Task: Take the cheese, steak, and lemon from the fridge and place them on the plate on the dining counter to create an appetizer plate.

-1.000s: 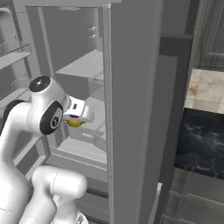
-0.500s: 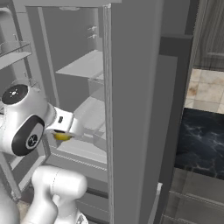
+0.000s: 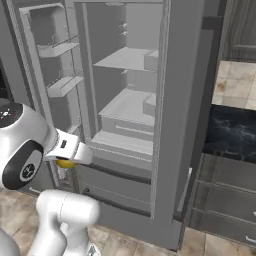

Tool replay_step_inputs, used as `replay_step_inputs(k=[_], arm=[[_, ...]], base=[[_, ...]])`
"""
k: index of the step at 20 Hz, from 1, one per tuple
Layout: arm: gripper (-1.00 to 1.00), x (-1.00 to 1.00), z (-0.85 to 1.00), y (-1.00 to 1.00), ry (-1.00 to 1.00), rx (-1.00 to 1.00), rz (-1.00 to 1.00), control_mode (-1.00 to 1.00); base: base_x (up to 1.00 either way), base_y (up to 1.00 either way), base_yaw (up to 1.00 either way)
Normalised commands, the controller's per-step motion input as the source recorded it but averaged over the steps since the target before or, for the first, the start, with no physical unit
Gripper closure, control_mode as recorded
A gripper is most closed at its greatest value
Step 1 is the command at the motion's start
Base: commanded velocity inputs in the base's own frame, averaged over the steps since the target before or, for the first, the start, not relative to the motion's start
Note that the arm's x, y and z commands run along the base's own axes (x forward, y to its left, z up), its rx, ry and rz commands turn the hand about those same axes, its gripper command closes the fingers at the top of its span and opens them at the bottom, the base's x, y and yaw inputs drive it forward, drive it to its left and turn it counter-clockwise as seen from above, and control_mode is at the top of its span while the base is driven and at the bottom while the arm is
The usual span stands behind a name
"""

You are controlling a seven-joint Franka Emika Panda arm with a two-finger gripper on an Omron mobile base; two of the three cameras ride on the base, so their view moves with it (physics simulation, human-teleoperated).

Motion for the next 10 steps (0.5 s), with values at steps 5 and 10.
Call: replay_step_inputs(k=[5, 10], arm=[[1.0, 0.0, 0.0, 0.0, 0.0, 0.0, 0.0, 1.0], [1.0, 0.0, 0.0, 0.0, 0.0, 0.0, 0.0, 1.0]], base=[[-1.0, -0.07, 0.0], [-1.0, -0.19, 0.0]])
